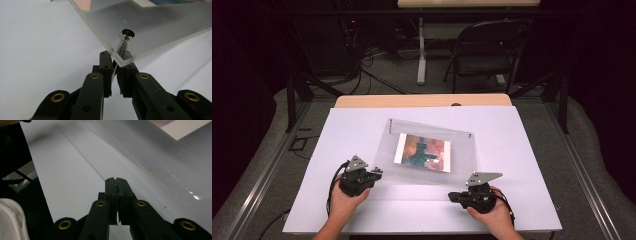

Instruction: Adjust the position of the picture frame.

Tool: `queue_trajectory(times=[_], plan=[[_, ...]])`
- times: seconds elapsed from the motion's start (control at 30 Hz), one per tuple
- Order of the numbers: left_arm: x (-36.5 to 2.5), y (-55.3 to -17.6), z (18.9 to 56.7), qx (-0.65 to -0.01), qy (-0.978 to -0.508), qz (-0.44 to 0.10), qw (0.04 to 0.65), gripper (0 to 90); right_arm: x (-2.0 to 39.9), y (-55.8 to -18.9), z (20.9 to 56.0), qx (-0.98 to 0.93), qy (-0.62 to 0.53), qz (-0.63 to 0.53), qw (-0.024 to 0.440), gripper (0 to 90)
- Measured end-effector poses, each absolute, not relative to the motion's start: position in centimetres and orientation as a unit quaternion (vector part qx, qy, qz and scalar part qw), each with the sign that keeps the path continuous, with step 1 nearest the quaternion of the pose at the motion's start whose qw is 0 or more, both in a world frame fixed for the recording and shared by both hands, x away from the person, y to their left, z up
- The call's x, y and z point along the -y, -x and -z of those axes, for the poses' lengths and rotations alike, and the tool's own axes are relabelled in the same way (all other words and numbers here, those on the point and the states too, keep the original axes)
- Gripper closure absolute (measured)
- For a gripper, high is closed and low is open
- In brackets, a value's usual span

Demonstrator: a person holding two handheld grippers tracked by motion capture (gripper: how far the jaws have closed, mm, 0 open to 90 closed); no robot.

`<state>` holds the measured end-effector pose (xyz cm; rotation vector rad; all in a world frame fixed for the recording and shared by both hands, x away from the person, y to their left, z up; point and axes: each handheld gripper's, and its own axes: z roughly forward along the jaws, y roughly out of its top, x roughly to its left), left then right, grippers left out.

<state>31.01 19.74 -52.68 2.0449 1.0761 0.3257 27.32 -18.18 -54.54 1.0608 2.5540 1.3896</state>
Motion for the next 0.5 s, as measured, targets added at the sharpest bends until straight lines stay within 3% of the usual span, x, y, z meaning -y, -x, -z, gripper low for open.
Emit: queue_trajectory(times=[0.5], plan=[[-17.0,-29.7,53.0,-0.387,-0.830,-0.102,0.389,83.0,19.5,-29.1,54.8,-0.802,-0.412,-0.432,0.005,90.0]])
